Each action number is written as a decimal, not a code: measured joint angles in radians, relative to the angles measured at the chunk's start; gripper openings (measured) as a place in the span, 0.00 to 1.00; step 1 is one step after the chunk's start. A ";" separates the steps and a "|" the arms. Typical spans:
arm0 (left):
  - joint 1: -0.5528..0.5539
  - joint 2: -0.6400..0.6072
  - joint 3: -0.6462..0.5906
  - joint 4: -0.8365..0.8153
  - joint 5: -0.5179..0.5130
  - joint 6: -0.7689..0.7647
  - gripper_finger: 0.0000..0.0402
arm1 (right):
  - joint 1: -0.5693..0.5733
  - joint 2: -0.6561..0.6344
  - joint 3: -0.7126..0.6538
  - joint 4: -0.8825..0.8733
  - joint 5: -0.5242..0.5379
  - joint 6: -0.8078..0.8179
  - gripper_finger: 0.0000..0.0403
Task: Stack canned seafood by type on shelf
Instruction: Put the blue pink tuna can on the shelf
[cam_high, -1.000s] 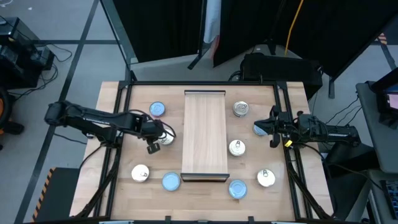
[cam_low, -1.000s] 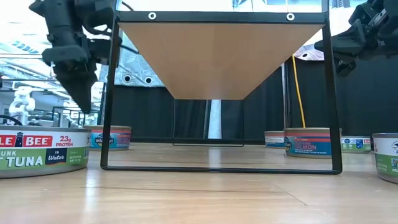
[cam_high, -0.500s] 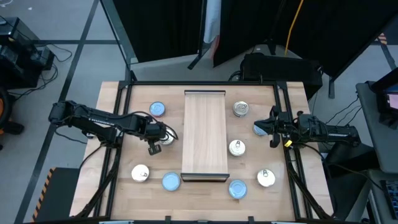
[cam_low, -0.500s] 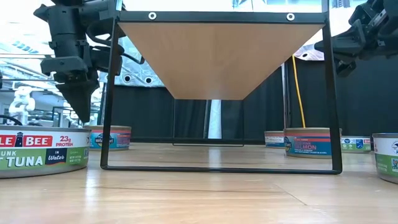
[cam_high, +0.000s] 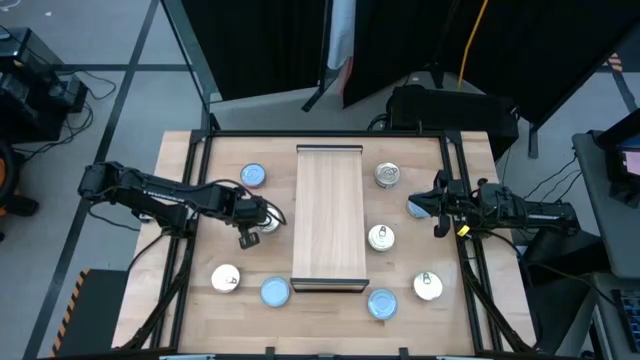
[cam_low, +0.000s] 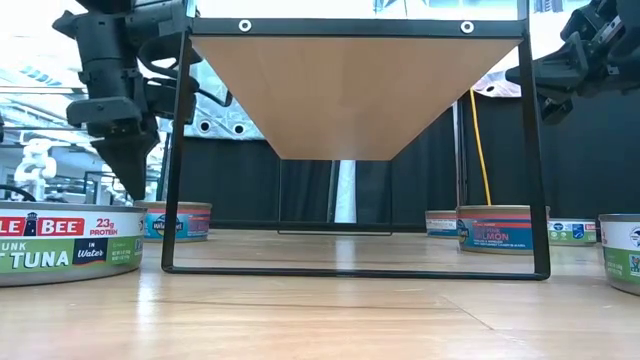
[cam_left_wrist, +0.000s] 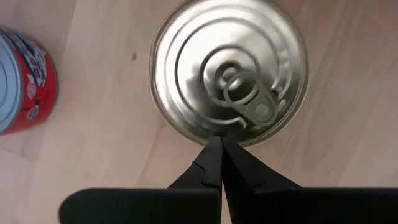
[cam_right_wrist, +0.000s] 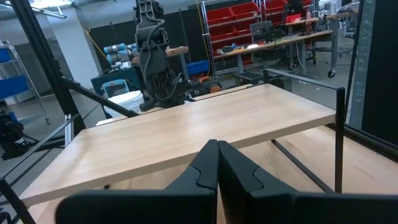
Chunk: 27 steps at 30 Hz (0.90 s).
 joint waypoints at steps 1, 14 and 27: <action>0.000 0.000 -0.002 0.003 0.000 0.000 0.01 | 0.000 0.000 0.000 0.000 0.000 0.000 0.00; 0.000 -0.001 -0.006 0.000 0.016 -0.003 0.01 | 0.000 0.000 0.000 -0.002 0.000 0.000 0.00; -0.019 0.000 -0.009 -0.046 0.038 -0.034 0.01 | 0.000 0.000 0.000 -0.004 -0.002 0.000 0.00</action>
